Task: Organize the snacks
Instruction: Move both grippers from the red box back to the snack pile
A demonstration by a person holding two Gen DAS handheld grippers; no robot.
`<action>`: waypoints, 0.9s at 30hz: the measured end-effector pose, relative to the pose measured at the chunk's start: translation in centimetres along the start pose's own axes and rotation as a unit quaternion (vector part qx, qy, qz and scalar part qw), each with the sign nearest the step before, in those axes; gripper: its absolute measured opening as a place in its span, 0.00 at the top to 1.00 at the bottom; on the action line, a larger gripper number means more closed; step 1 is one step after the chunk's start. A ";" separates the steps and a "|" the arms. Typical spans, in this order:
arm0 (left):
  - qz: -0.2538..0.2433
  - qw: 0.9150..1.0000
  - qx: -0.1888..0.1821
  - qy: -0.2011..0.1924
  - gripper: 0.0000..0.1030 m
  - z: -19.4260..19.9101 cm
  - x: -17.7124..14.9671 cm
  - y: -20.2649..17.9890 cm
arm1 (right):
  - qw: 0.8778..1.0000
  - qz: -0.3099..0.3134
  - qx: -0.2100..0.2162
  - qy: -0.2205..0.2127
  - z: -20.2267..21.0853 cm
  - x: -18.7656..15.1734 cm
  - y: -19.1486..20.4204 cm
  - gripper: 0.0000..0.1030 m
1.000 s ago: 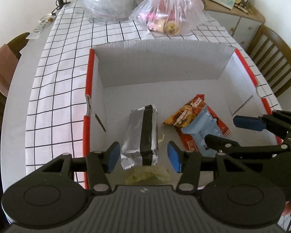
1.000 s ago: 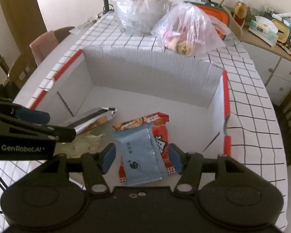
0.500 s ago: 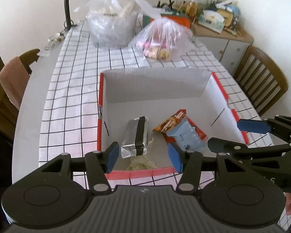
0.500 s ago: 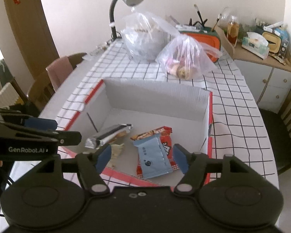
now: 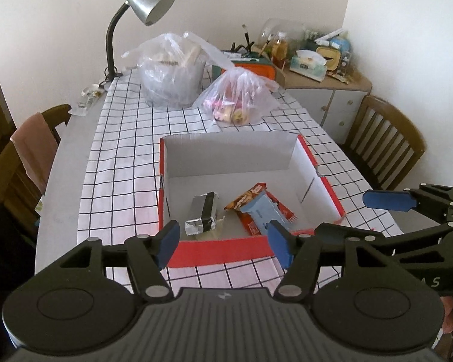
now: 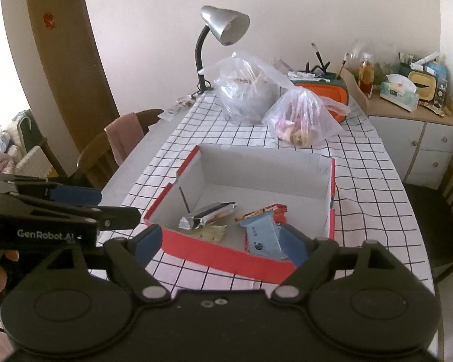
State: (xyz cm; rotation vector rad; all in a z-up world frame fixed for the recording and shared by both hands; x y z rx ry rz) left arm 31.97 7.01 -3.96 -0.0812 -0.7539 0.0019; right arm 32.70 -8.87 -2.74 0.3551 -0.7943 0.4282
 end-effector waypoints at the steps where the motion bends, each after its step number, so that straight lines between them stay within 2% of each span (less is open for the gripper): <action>1: 0.000 1.000 -0.001 -0.002 0.37 0.5 -0.3 0.0 | 1.000 -0.001 0.002 -0.002 0.4 -0.3 0.2 0.16; 8: 0.001 1.000 0.000 -0.013 0.36 3.1 -2.4 -0.1 | 1.000 -0.002 0.009 -0.015 3.1 -2.5 1.3 0.09; 14: 0.006 1.000 0.010 -0.013 0.31 4.6 -4.9 0.0 | 1.000 -0.006 0.012 -0.024 4.7 -4.4 1.7 0.07; 18: 0.019 1.000 0.008 -0.004 0.28 5.0 -6.9 0.5 | 1.000 -0.009 0.015 -0.024 5.2 -6.0 1.9 0.01; 27: 0.055 0.998 0.009 0.027 0.26 4.8 -11.3 2.0 | 1.000 0.002 0.008 0.005 4.5 -10.6 2.8 0.00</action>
Point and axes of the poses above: each gripper's, at about its wrist camera, not at the fingertips, and z roughly against the way its jaws point, y to its left, x to its top, the point moved 8 cm from there along -z, roughly the way its jaws point, and after that the axes turned 1 degree about -z, right-handed, at the moved point
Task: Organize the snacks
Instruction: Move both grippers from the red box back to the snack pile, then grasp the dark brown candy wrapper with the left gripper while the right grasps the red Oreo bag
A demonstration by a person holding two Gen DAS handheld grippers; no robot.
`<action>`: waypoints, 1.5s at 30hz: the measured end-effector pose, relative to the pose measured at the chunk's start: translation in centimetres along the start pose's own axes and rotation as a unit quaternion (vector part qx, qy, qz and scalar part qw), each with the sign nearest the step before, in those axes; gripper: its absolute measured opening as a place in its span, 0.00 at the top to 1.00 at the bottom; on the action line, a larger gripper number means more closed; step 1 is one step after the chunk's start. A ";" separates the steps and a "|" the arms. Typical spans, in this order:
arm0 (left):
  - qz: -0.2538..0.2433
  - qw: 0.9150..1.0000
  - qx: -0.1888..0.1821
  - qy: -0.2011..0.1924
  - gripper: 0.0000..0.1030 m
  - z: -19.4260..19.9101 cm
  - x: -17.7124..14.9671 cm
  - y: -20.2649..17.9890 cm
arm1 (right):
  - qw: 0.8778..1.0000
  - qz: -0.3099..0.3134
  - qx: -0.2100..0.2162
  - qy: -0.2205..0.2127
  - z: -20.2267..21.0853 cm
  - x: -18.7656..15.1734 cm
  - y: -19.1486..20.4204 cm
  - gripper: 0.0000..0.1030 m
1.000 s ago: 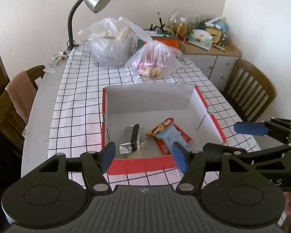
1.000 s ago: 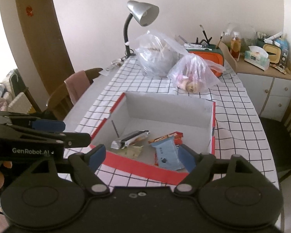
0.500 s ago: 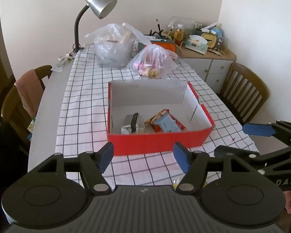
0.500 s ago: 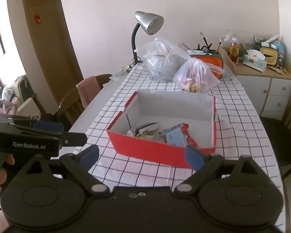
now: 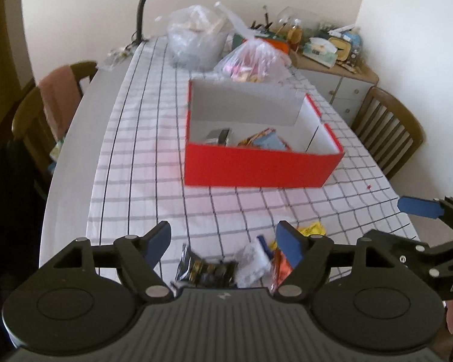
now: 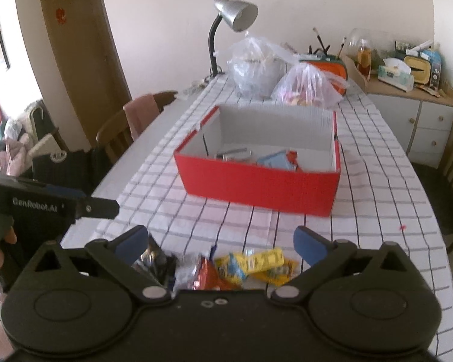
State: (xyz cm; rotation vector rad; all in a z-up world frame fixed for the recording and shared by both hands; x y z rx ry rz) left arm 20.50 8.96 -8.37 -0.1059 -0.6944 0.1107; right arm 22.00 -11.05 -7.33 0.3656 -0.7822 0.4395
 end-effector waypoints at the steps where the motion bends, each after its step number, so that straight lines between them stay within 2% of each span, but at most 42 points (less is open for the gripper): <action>1: 0.003 1.000 0.001 0.005 0.26 -0.2 -0.5 0.2 | 1.000 0.003 0.000 0.006 -0.2 -0.6 0.1 0.00; 9: 0.032 0.998 0.021 0.052 0.26 -2.4 -4.1 2.4 | 0.998 0.037 0.001 0.047 -2.4 -3.7 0.9 0.00; 18: 0.041 0.993 0.029 0.109 0.26 -5.8 -7.7 2.9 | 0.989 0.103 -0.004 0.102 -6.4 -7.2 1.8 0.03; 25: 0.044 0.989 0.046 0.133 0.26 -8.1 -9.2 3.3 | 0.979 0.156 -0.016 0.131 -9.3 -8.3 1.6 0.07; 34: 0.058 0.984 0.064 0.156 0.26 -10.7 -10.3 5.0 | 0.967 0.212 0.000 0.141 -10.8 -8.6 2.6 0.13; 43: 0.059 0.983 0.060 0.160 0.29 -11.5 -10.5 4.9 | 0.968 0.206 -0.001 0.144 -11.4 -8.6 2.5 0.32; 45: 0.059 0.983 0.063 0.159 0.30 -11.7 -10.4 4.9 | 0.969 0.201 0.000 0.145 -11.4 -8.6 2.5 0.41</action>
Point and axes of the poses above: each gripper's, at about its wrist camera, not at the fingertips, and z roughly against the way its jaws point, y to its left, x to its top, the point moved 8 cm from there along -z, roughly the way its jaws point, and after that the axes turned 1 degree about -z, right-handed, at the moved point
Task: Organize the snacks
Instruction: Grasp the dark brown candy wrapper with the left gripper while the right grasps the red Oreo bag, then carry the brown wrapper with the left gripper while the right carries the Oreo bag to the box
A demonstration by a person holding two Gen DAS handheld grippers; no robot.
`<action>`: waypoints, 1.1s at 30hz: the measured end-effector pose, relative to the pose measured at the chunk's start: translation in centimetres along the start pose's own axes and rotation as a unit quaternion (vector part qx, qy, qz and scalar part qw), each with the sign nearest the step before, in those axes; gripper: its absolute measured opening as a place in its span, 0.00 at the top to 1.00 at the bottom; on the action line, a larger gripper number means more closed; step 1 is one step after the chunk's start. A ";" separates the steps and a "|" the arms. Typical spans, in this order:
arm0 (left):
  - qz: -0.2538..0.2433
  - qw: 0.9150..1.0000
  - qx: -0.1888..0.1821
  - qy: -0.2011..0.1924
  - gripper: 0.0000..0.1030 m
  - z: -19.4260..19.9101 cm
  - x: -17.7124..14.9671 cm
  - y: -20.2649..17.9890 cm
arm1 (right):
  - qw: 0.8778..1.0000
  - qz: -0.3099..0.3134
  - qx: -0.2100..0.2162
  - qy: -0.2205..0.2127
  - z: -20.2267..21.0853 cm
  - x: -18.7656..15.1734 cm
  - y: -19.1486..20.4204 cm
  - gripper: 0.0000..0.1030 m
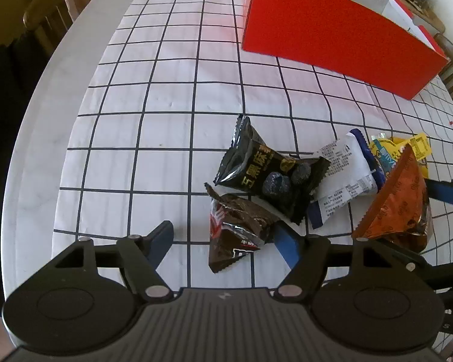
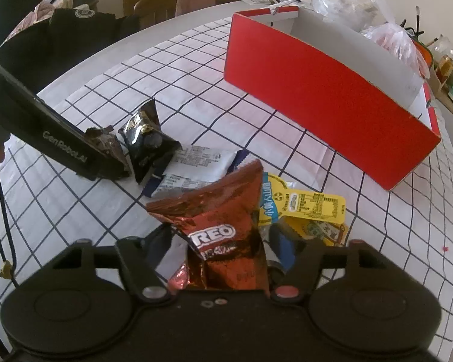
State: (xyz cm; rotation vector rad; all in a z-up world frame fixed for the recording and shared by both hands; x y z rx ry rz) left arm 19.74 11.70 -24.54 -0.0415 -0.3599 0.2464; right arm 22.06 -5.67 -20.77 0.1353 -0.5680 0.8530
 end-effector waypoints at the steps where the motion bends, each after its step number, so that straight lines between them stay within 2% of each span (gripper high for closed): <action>1: 0.000 1.000 -0.001 -0.001 0.34 0.0 0.0 0.0 | 1.000 -0.003 0.002 0.001 0.0 0.0 0.0 0.42; 3: 0.001 1.000 -0.002 -0.004 0.41 0.1 0.1 0.0 | 1.000 -0.007 0.003 0.000 0.1 0.0 0.0 0.49; 8: -0.001 1.000 -0.011 -0.009 0.64 0.4 0.1 -0.2 | 1.000 -0.026 0.000 -0.004 0.5 0.0 -0.1 0.57; 10: 0.001 1.000 -0.013 -0.011 0.67 0.4 0.0 -0.2 | 0.999 -0.036 -0.005 -0.008 0.7 -0.1 -0.2 0.59; 22: 0.018 1.000 -0.022 -0.006 0.70 1.3 -0.7 0.1 | 0.994 -0.103 -0.007 -0.028 2.8 -0.3 -0.5 0.60; 33: 0.020 0.999 -0.041 -0.028 0.70 5.0 -1.0 -0.4 | 0.985 -0.164 0.004 -0.050 6.2 -0.4 -0.8 0.60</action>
Point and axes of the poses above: each gripper's, at about its wrist camera, not at the fingertips, and z roughly against the way its jaws point, y to its left, x to its top, the point moved 8 cm from there along -z, roughly the way its jaws point, and after that the axes turned 1 degree about -z, right-handed, at the moved point
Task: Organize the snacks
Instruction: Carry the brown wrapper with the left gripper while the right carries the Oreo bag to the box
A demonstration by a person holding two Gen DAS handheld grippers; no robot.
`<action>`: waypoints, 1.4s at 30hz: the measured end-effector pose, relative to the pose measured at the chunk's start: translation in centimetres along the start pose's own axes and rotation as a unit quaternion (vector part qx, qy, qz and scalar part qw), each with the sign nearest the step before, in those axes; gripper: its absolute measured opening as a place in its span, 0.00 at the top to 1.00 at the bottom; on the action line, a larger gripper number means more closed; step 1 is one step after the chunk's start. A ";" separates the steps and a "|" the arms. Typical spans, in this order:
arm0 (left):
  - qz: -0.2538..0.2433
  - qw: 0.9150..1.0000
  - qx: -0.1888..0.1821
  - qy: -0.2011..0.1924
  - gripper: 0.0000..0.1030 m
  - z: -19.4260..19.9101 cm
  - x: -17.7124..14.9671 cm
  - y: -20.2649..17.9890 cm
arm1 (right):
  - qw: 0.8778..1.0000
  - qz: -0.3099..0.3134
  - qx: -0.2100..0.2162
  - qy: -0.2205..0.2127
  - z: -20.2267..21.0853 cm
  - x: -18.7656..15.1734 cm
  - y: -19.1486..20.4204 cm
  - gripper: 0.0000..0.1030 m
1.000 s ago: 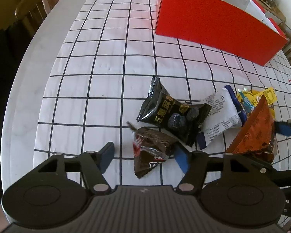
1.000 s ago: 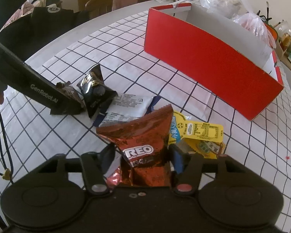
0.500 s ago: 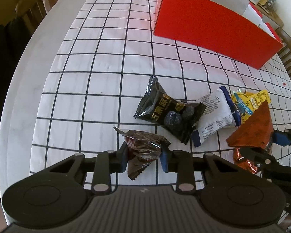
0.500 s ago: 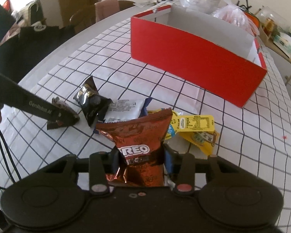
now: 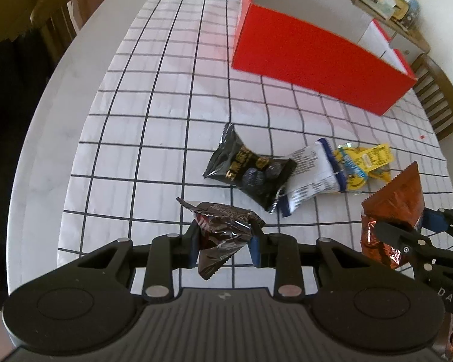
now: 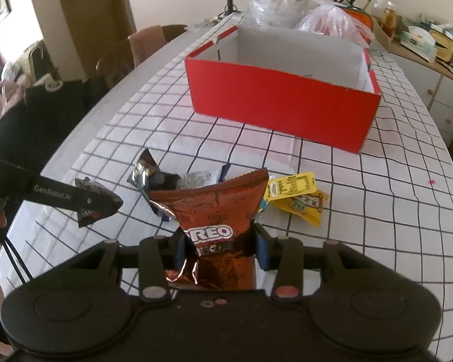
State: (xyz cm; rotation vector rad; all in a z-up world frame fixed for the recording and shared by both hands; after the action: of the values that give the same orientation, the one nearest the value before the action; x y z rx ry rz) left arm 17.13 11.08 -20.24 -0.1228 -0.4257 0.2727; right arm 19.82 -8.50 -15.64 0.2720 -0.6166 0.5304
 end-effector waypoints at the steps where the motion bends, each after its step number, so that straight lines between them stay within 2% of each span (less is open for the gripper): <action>1: -0.001 1.000 -0.003 -0.004 0.70 0.4 0.1 -0.1 | 1.000 -0.004 0.002 -0.003 0.3 0.1 0.0 0.60; 13: -0.013 0.998 -0.033 -0.050 0.70 4.9 1.5 -2.0 | 0.999 -0.025 0.015 -0.034 3.7 2.1 1.3 0.60; 22: -0.033 0.994 -0.054 -0.088 0.70 8.1 3.5 -3.9 | 0.998 -0.021 0.005 -0.062 5.8 5.0 1.5 0.60; 34: -0.078 0.983 -0.062 -0.155 0.70 11.5 9.2 -7.4 | 0.993 0.003 -0.028 -0.117 7.8 11.2 -0.2 0.60; 42: -0.093 0.978 -0.053 -0.179 0.70 11.7 13.3 -9.1 | 0.991 0.001 -0.040 -0.125 7.0 14.5 -2.0 0.60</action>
State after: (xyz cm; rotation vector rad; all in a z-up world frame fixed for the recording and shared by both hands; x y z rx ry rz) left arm 25.97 6.93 -2.86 -0.1376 -0.8049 0.0861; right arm 27.64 -7.28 -1.46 0.2631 -0.8791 0.4755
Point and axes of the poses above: each gripper's, at about its wrist camera, not at the fingertips, and z roughly against the way its jaws point, y to its left, x to its top, the point moved 8 cm from there along -z, roughly the way its jaws point, and after that the axes turned 1 degree about -z, right-handed, at the moved point
